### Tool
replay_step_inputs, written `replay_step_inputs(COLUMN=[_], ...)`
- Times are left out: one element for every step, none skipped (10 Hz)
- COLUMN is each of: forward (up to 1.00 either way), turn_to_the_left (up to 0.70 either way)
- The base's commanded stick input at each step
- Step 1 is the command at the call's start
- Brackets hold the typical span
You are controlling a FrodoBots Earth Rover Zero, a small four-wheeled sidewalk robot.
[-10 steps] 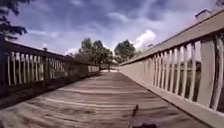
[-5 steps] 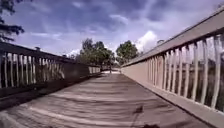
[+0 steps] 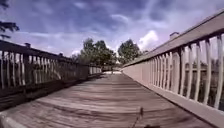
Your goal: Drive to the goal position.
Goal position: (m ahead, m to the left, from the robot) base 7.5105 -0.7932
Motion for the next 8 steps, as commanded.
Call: replay_step_inputs(forward=[0.98,0.98,0.98,0.98,0.98,0.98,0.98,0.98], turn_to_the_left=[0.00,0.00,0.00,0.00,0.00,0.00,0.00,0.00])
